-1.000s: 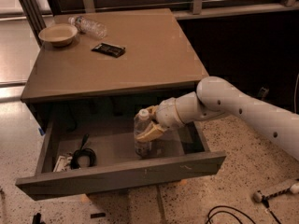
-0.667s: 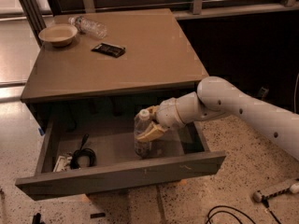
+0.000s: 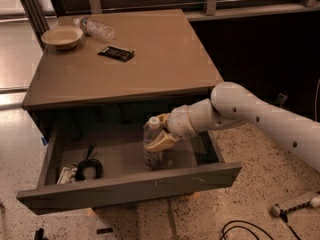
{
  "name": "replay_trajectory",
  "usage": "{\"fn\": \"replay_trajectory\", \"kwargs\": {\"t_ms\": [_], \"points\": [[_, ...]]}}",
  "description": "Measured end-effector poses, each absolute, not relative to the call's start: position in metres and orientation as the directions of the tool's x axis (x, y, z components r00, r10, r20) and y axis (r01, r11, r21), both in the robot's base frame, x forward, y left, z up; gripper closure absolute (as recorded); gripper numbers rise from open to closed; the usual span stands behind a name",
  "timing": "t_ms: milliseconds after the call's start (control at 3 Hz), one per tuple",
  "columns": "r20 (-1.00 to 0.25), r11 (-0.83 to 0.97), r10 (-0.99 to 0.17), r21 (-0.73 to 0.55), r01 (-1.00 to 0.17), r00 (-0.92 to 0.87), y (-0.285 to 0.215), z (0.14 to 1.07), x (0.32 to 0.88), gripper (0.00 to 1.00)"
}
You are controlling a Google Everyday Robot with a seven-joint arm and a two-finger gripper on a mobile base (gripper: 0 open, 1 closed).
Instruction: Place blue plastic bottle into top drawer
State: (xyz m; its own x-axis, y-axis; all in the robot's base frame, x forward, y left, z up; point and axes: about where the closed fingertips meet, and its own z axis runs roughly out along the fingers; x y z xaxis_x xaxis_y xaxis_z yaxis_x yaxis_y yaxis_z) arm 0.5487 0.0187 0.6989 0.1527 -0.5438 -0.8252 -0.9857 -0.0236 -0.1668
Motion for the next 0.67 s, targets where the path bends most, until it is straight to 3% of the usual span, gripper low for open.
{"fn": "replay_trajectory", "kwargs": {"t_ms": [333,667], "points": [[-0.825,-0.024,-0.544,-0.167,-0.986,0.153,0.0187,0.6989,0.5487,0.06],[-0.825,-0.024,-0.544,-0.167,-0.986,0.153,0.0188,0.6989,0.5487,0.00]]}}
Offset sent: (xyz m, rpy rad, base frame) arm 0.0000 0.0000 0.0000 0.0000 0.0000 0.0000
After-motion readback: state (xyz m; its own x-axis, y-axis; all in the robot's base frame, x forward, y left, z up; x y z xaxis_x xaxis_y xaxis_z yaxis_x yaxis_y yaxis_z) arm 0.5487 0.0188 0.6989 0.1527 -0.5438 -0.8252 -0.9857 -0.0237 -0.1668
